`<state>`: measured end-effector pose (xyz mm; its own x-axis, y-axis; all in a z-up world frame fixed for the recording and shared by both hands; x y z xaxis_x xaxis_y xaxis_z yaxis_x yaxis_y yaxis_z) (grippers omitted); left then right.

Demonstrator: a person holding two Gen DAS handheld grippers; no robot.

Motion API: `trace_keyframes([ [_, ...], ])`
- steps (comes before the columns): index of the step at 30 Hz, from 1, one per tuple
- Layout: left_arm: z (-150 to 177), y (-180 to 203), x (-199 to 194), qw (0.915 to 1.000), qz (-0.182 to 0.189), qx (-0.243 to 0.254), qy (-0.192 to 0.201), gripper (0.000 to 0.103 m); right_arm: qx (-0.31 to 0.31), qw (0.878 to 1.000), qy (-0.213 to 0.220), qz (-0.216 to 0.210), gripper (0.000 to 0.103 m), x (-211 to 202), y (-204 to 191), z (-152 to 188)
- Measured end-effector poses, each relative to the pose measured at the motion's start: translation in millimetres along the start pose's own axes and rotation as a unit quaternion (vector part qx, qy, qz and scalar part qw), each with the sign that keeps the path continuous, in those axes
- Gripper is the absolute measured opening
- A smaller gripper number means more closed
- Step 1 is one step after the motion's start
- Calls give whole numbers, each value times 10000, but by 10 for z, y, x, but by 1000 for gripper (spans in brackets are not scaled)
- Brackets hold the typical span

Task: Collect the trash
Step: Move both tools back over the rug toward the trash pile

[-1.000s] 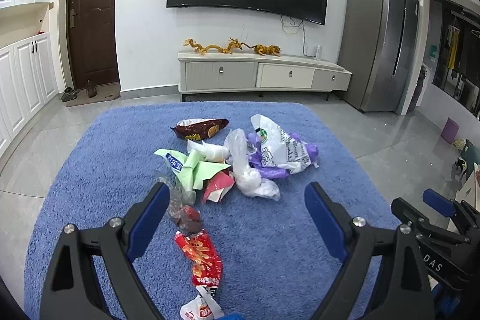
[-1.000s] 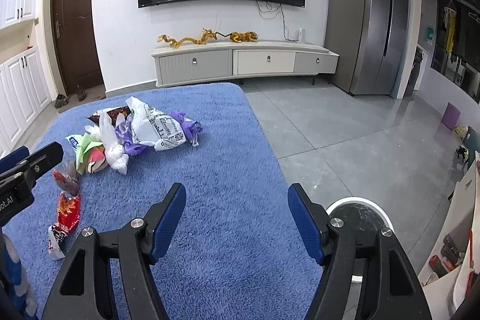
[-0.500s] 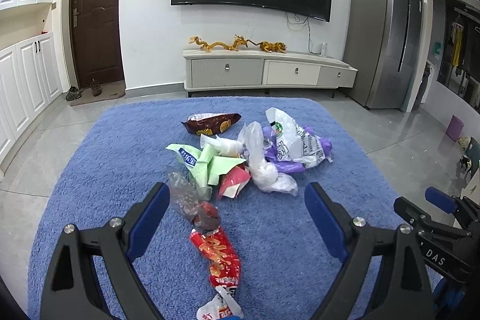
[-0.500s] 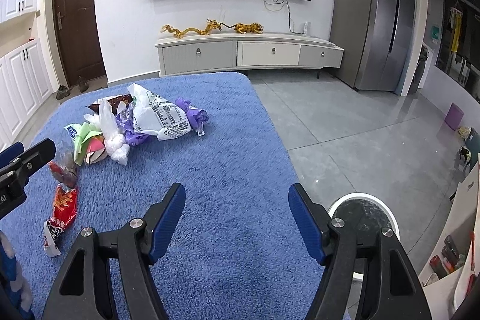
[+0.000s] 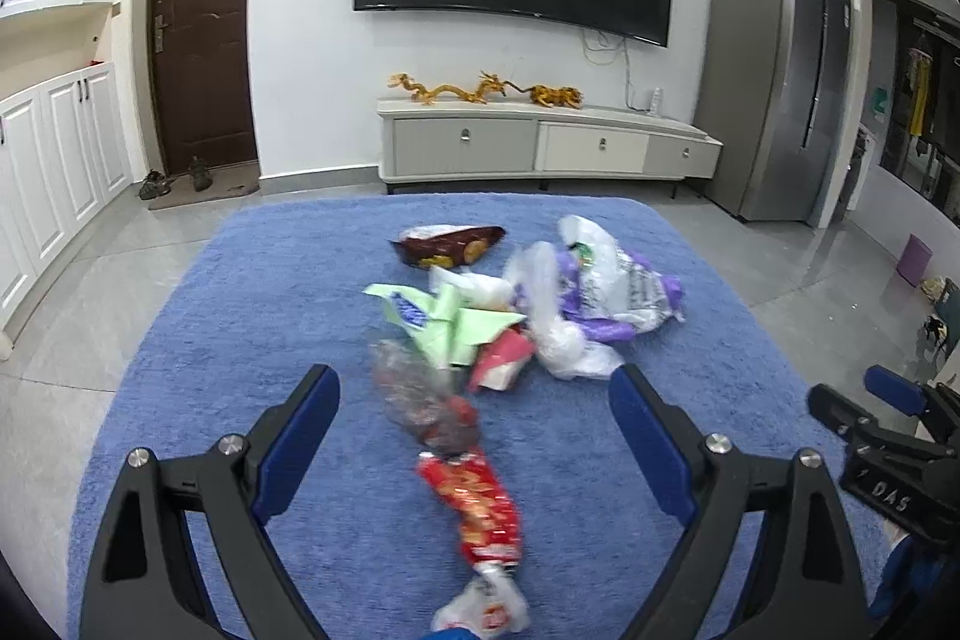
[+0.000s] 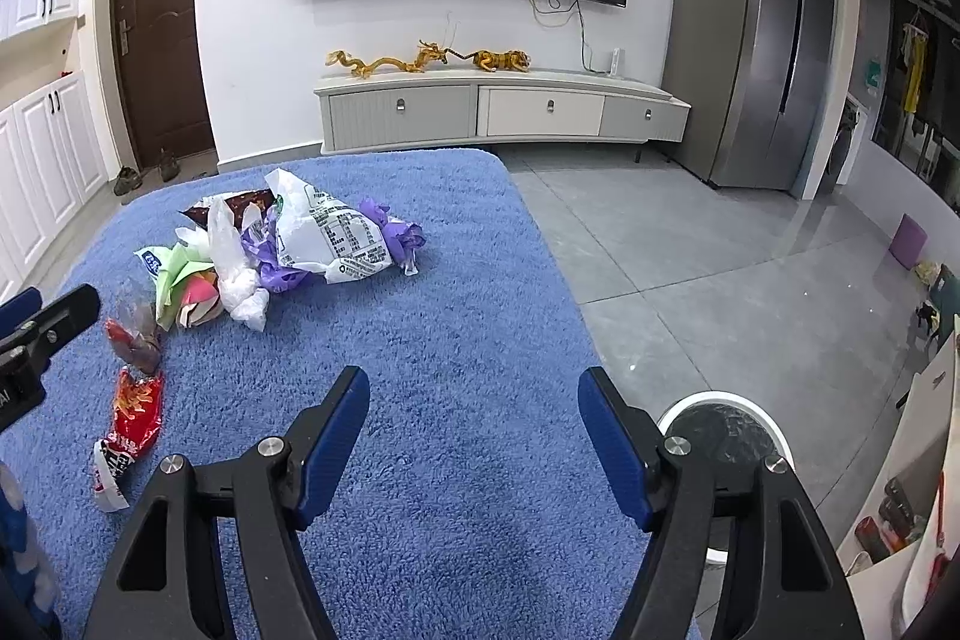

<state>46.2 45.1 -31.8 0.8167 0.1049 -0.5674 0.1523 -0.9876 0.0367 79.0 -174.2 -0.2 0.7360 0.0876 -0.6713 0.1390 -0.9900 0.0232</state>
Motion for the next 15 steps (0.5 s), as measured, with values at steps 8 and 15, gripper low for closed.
trace_keyframes([
  [8,7,-478,-20,9988,-479,-102,78,91,-38,10000,6,-89,70,-11,-53,-2],
  [15,136,-637,-1,9986,-517,-101,-88,91,14,9999,78,-104,70,-78,-28,-18],
])
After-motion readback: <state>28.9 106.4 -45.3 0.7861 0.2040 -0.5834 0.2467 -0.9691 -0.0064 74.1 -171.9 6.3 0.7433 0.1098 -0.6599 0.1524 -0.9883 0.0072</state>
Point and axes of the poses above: each gripper's, at about its wrist camera, not at the fingertips, and x roughly the way its jaws point, y to its right, z to its underside, the point moved 7 cm from there along x, roughly the way its jaws point, and after that the axes turned 2 degrees about -z, right-handed, at the moved point
